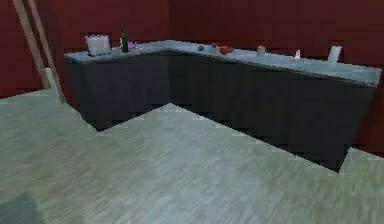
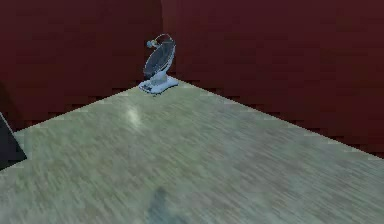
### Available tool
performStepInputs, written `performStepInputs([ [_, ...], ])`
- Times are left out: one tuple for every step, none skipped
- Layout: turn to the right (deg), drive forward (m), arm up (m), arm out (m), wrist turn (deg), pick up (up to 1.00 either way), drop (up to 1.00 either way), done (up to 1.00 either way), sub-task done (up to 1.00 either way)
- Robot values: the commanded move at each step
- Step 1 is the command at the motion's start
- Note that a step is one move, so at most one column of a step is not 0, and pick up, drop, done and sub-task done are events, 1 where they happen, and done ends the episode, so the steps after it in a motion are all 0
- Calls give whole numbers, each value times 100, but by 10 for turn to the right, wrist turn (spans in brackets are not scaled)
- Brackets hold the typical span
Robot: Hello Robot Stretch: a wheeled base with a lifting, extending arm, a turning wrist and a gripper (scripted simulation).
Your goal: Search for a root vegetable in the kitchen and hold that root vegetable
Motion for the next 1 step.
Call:
performStepInputs([
  [0,45,0,0,0,0,0,0,0],
])
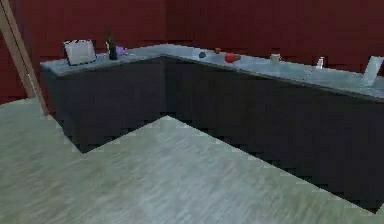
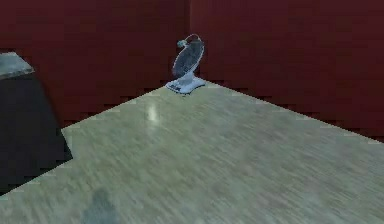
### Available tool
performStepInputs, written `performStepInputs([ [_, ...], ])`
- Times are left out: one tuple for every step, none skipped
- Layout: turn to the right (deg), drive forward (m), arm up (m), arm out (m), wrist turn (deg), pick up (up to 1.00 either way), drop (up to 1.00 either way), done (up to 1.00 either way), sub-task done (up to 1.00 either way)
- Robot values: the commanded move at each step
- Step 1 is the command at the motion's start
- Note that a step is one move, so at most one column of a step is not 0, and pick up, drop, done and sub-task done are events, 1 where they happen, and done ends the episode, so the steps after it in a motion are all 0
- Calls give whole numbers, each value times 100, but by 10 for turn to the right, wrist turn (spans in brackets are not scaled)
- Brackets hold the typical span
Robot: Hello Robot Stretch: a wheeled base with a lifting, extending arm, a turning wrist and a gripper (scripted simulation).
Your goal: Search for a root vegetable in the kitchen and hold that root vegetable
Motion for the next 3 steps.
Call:
performStepInputs([
  [-120,0,0,0,0,0,0,0,0],
  [0,100,0,0,0,0,0,0,0],
  [-30,0,0,0,0,0,0,0,0],
])
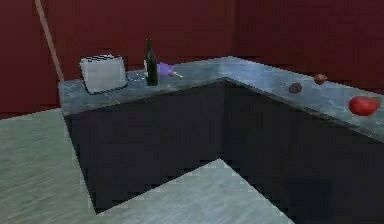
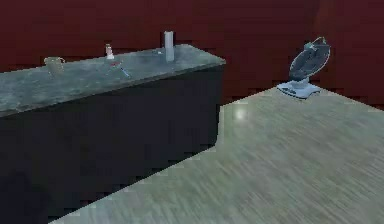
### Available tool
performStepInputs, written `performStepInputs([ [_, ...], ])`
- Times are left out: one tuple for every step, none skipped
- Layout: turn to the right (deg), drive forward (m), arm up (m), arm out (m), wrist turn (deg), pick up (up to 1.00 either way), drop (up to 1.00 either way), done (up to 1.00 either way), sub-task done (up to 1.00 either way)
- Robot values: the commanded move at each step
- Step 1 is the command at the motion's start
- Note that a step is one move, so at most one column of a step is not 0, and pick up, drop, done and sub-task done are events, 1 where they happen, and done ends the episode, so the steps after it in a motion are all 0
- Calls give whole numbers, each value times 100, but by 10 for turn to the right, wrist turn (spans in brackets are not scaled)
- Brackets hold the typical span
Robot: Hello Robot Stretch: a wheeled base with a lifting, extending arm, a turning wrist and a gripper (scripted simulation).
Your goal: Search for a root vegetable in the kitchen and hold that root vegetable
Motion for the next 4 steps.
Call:
performStepInputs([
  [0,80,0,0,0,0,0,0,0],
  [-330,0,0,0,0,0,0,0,0],
  [-60,0,0,0,0,0,0,0,0],
  [450,0,0,0,0,0,0,0,0],
])
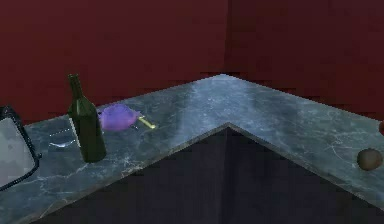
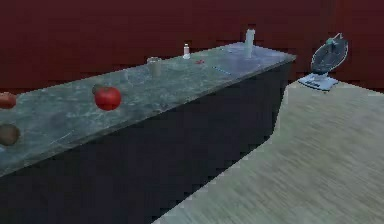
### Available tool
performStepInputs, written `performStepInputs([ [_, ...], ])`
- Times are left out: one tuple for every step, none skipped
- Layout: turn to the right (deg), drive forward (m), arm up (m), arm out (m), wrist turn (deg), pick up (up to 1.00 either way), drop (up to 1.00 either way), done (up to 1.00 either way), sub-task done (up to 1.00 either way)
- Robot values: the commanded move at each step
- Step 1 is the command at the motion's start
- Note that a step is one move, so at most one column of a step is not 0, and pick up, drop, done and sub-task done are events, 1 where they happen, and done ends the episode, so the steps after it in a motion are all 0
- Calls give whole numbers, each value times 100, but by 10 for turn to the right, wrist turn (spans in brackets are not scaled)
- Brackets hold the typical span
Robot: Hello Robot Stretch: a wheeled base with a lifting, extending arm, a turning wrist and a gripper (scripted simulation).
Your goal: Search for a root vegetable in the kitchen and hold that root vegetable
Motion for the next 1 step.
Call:
performStepInputs([
  [120,0,0,0,0,0,0,0,0],
])
